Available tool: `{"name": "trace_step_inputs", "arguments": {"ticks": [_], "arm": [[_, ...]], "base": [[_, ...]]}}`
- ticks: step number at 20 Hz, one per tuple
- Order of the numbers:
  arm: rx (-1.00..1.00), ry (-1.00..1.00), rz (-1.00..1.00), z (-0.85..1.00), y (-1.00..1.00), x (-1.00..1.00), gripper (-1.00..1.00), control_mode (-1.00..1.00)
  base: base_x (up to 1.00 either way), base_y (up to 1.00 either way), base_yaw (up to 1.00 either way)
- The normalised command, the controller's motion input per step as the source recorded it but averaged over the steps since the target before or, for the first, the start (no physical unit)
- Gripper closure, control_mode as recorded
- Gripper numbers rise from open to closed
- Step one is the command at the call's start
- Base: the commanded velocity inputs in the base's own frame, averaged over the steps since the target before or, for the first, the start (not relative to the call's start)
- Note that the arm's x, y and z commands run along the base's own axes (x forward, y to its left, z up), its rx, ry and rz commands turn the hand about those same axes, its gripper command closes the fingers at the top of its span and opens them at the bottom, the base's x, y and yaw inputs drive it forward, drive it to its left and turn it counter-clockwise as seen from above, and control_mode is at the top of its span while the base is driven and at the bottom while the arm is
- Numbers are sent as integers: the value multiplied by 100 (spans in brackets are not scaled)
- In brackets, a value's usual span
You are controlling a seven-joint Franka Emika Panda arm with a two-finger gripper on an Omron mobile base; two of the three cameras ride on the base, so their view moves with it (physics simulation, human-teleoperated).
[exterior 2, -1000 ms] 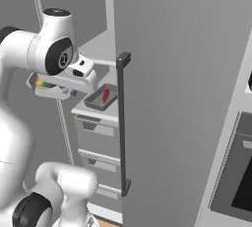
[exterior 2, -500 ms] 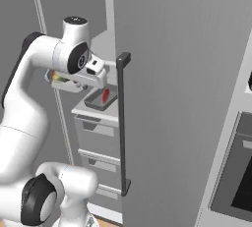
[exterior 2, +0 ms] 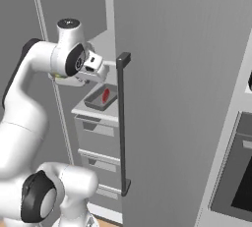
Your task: Take the meat container that has the steak and place it on the second highest rack of the freezer. Then take the vegetable container that has the cucumber and carrot and place it on the highest rack of the freezer.
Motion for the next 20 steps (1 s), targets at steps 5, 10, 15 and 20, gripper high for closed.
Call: {"name": "trace_step_inputs", "arguments": {"ticks": [5, 10, 15, 20], "arm": [[-4, -2, -2, 47, 0, 45, 100, -100], [0, -2, -6, 34, 0, 40, 100, -100], [0, 0, -7, 2, -9, 64, 100, -100], [0, 0, -9, -16, -10, 66, 100, -100]], "base": [[0, 0, 0], [0, 0, 0], [0, 0, 0], [0, 0, 0]]}}
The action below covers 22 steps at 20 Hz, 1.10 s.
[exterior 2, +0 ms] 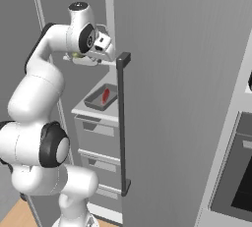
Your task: Take the meat container that has the steak and place it on the second highest rack of the freezer. Then take the vegetable container that has the cucumber and carrot and place it on the highest rack of the freezer.
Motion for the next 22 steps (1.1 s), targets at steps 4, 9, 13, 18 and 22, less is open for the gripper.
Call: {"name": "trace_step_inputs", "arguments": {"ticks": [4, 9, 13, 18, 22], "arm": [[0, 0, -9, -2, -7, 68, 100, -100], [0, 1, -6, 0, 0, 52, 100, -100], [0, 0, -4, -6, 0, 45, 100, -100], [1, 0, -8, -3, 0, 40, 100, -100], [10, 0, -14, 0, -2, 11, 100, -100]], "base": [[0, 0, 0], [0, 0, 0], [0, 0, 0], [0, 0, 0], [0, 0, 0]]}}
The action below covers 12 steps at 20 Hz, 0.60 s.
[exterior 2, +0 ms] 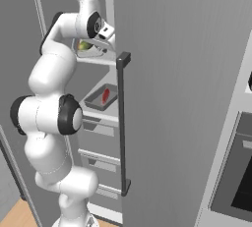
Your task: Take the meat container that has the steak and place it on the second highest rack of the freezer. Then take the vegetable container that has the cucumber and carrot and place it on the highest rack of the freezer.
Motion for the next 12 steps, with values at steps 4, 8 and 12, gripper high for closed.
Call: {"name": "trace_step_inputs", "arguments": {"ticks": [4, 8, 12], "arm": [[15, -1, -13, 0, -17, 0, 100, -100], [3, -6, -13, -47, -13, 10, 100, -100], [1, -1, -8, -41, -12, 2, 100, -100]], "base": [[0, 0, 0], [0, 0, 0], [0, 0, 0]]}}
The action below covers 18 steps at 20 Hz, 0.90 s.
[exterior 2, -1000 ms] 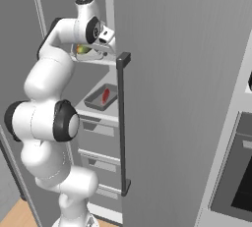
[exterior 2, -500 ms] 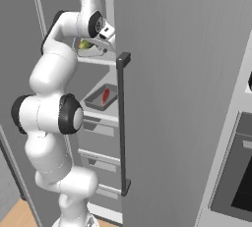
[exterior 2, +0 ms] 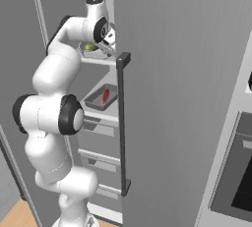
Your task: Take the meat container that has the steak and place it on the second highest rack of the freezer. Then take the vegetable container that has the cucumber and carrot and place it on the highest rack of the freezer.
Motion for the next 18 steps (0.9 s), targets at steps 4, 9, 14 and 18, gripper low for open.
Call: {"name": "trace_step_inputs", "arguments": {"ticks": [4, 9, 14, 18], "arm": [[0, 0, -1, 0, 0, 0, -100, -100], [0, 0, -1, 0, 0, 2, -100, -100], [0, 0, -3, 0, 0, 10, -100, -100], [0, -3, 0, 19, 0, 8, -100, -100]], "base": [[0, 0, 0], [0, 0, 0], [0, 0, 0], [0, 0, 0]]}}
